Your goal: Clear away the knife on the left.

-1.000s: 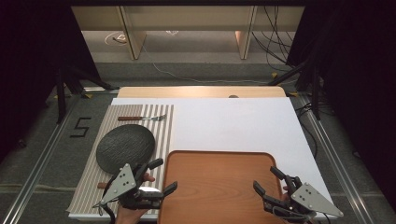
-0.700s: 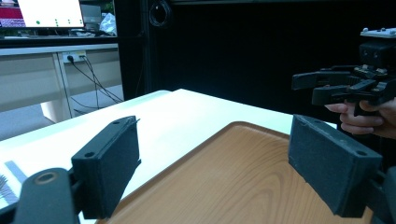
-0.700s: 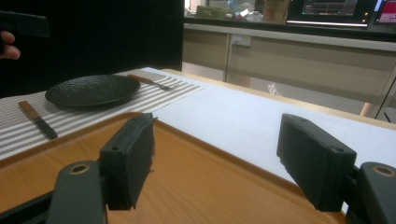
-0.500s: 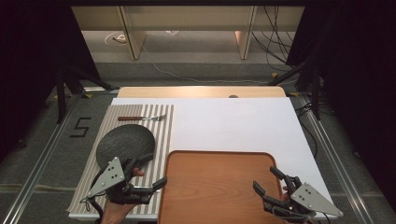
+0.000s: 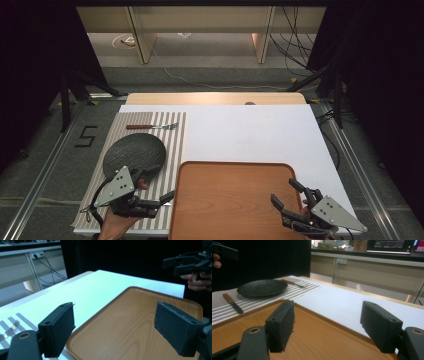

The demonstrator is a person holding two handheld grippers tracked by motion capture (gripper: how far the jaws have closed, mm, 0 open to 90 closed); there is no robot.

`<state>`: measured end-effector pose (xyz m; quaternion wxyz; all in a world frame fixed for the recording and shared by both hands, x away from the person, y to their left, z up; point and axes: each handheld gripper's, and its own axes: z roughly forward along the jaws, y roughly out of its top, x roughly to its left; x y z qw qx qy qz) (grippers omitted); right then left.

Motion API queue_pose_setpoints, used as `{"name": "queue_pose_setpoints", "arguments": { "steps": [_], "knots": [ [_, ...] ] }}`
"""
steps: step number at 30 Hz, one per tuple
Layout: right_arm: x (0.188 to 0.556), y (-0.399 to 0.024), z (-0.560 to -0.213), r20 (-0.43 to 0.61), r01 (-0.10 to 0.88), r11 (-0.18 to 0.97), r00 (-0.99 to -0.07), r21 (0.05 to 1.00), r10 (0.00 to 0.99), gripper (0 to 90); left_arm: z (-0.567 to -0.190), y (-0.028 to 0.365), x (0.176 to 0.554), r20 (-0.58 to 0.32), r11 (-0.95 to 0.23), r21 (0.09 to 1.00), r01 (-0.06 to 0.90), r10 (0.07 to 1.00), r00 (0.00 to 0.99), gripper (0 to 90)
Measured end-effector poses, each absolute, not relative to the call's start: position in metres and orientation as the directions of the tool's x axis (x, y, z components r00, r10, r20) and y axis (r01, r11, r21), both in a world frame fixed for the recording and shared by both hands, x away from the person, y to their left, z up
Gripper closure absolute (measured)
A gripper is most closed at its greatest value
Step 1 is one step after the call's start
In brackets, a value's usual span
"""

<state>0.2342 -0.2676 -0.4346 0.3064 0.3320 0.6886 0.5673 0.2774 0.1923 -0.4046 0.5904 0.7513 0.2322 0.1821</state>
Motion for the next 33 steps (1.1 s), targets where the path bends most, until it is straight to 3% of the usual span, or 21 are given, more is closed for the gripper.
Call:
{"name": "queue_pose_setpoints", "arguments": {
  "steps": [7,33],
  "knots": [
    [0.234,-0.267,-0.435,-0.047,0.109,0.139,-0.593,0.984,0.804,28.7,-0.406,0.195,0.278,0.048,-0.269,0.954,0.131,0.57,0.82,16.8],
    [0.235,-0.267,-0.435,-0.047,0.114,0.142,-0.597,0.983,0.801,28.7,-0.416,0.213,0.28,0.055,-0.369,0.904,0.214,0.599,0.799,17.6]
  ]
}}
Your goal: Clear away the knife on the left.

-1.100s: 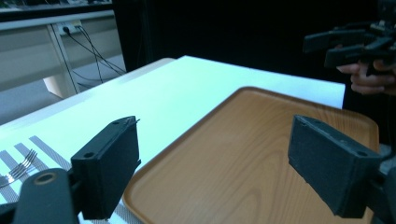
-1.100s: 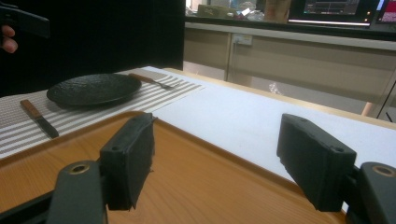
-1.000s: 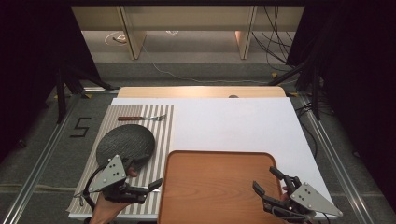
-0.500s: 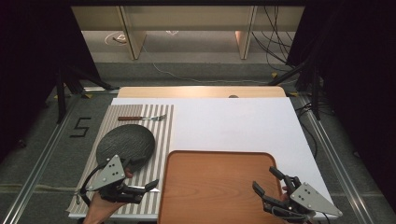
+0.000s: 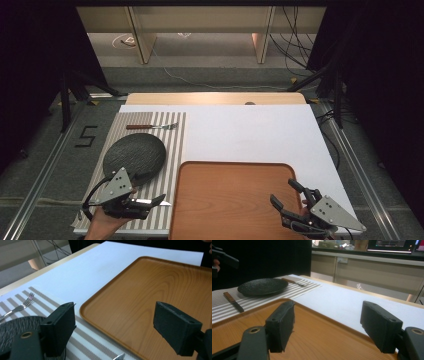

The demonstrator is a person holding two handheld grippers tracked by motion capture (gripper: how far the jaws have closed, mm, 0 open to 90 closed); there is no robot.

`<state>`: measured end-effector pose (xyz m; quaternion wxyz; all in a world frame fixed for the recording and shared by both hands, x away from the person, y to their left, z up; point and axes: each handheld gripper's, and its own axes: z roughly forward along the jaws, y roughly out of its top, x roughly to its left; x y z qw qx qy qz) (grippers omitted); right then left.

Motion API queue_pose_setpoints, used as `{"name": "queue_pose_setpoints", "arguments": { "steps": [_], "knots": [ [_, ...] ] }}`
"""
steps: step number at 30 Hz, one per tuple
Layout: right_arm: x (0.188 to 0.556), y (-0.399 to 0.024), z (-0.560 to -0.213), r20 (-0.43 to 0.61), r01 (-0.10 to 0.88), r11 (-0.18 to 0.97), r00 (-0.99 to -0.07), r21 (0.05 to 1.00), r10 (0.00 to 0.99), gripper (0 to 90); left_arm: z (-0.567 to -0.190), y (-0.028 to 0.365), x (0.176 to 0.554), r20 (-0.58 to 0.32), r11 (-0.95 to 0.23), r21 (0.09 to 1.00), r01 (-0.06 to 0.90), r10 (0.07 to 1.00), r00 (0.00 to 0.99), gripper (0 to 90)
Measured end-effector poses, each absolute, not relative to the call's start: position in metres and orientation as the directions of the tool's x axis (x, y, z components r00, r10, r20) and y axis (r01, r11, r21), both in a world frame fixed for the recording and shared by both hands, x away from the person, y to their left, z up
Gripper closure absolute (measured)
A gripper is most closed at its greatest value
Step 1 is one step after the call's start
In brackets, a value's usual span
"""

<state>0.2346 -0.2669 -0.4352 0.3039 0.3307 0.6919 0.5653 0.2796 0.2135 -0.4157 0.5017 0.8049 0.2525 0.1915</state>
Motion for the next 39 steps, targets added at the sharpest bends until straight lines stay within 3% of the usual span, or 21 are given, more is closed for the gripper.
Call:
{"name": "queue_pose_setpoints", "arguments": {
  "steps": [28,39],
  "knots": [
    [0.235,-0.266,-0.435,-0.049,0.114,0.147,-0.603,0.983,0.796,28.7,-0.432,0.247,0.288,0.08,-0.566,0.728,0.387,0.631,0.772,22.2],
    [0.235,-0.265,-0.435,-0.052,0.114,0.151,-0.605,0.982,0.795,28.7,-0.44,0.263,0.292,0.046,-0.598,0.656,0.461,0.641,0.766,27.2]
  ]
}}
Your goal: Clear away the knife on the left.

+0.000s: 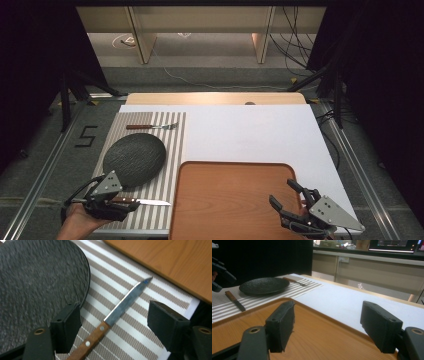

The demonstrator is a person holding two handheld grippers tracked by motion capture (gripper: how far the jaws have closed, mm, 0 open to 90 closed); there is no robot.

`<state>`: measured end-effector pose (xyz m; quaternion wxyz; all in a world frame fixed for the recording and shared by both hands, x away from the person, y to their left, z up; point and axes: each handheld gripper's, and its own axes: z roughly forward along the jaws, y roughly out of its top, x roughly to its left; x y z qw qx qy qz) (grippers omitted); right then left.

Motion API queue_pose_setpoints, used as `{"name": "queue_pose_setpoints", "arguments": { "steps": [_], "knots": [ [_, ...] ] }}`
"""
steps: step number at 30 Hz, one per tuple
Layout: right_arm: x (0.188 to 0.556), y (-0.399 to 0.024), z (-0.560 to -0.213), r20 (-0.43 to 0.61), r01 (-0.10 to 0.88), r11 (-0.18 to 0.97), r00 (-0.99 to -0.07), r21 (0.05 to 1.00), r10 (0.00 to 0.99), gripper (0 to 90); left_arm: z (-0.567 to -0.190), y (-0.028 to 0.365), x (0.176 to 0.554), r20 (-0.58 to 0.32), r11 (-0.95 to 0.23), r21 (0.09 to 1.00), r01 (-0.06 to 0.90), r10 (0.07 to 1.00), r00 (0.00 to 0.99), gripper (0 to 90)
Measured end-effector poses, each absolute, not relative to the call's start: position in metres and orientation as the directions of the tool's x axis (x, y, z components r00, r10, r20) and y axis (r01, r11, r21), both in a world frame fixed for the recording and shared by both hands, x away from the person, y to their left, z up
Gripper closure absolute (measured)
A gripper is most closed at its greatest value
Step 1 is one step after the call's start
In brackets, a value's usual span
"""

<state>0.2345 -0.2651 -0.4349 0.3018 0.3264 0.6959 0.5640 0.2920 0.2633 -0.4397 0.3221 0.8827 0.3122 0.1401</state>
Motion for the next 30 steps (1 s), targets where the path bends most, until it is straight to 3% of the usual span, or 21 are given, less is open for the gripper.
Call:
{"name": "queue_pose_setpoints", "arguments": {
  "steps": [9,30],
  "knots": [
    [0.235,-0.265,-0.435,-0.051,0.118,0.152,-0.604,0.981,0.795,28.7,-0.453,0.266,0.3,0.025,-0.629,0.578,0.521,0.651,0.758,30.0],
    [0.235,-0.264,-0.436,-0.052,0.118,0.154,-0.606,0.981,0.794,28.7,-0.467,0.268,0.309,0.055,-0.687,0.49,0.536,0.638,0.768,40.9]
  ]
}}
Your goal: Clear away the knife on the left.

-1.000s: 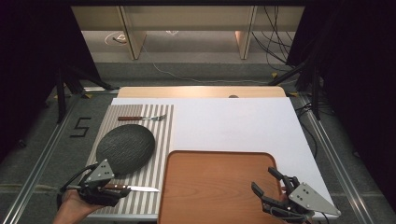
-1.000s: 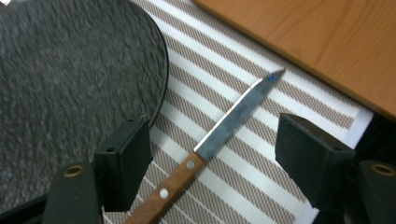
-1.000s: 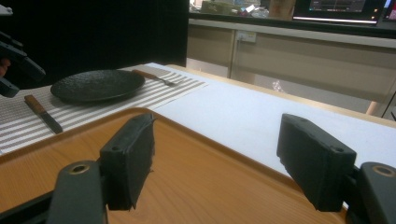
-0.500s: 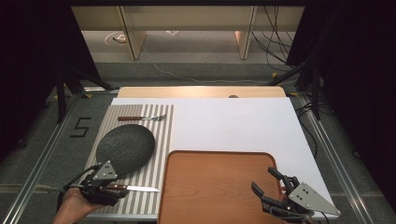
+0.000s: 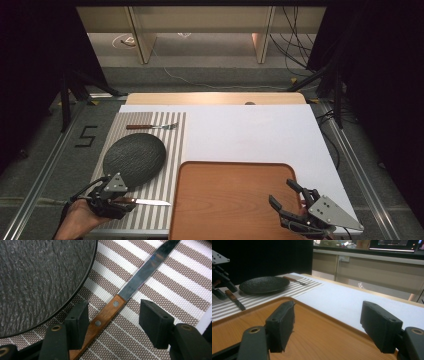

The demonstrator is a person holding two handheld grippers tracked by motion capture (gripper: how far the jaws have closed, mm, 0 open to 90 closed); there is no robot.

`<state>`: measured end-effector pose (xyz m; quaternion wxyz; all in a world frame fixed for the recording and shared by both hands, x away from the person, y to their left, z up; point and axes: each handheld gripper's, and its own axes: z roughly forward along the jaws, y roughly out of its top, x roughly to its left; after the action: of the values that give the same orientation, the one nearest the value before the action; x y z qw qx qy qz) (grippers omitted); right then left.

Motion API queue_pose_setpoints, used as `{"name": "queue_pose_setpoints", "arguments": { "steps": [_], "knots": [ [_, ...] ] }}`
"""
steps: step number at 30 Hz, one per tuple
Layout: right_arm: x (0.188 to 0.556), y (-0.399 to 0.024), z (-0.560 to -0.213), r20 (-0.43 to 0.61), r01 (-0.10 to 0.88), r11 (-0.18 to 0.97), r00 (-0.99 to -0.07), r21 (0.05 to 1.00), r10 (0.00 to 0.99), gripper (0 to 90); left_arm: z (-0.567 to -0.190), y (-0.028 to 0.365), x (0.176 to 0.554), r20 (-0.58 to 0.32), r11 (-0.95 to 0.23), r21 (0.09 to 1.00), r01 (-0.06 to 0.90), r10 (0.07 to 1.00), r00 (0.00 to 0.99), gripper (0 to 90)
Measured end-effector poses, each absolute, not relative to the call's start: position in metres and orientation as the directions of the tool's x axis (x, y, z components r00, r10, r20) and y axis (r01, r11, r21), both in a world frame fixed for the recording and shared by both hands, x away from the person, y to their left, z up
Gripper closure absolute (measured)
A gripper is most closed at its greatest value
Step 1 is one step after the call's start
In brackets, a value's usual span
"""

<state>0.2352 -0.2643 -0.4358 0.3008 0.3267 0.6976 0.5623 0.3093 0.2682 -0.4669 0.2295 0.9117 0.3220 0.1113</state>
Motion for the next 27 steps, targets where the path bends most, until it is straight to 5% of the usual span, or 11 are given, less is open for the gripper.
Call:
{"name": "queue_pose_setpoints", "arguments": {
  "steps": [18,27],
  "knots": [
    [0.236,-0.265,-0.437,-0.049,0.126,0.155,-0.602,0.98,0.797,28.8,-0.472,0.265,0.319,0.036,-0.717,0.422,0.554,0.624,0.78,50.4],
    [0.236,-0.264,-0.437,-0.048,0.127,0.155,-0.603,0.98,0.797,28.8,-0.469,0.263,0.321,0.014,-0.745,0.389,0.542,0.593,0.805,65.6]
  ]
}}
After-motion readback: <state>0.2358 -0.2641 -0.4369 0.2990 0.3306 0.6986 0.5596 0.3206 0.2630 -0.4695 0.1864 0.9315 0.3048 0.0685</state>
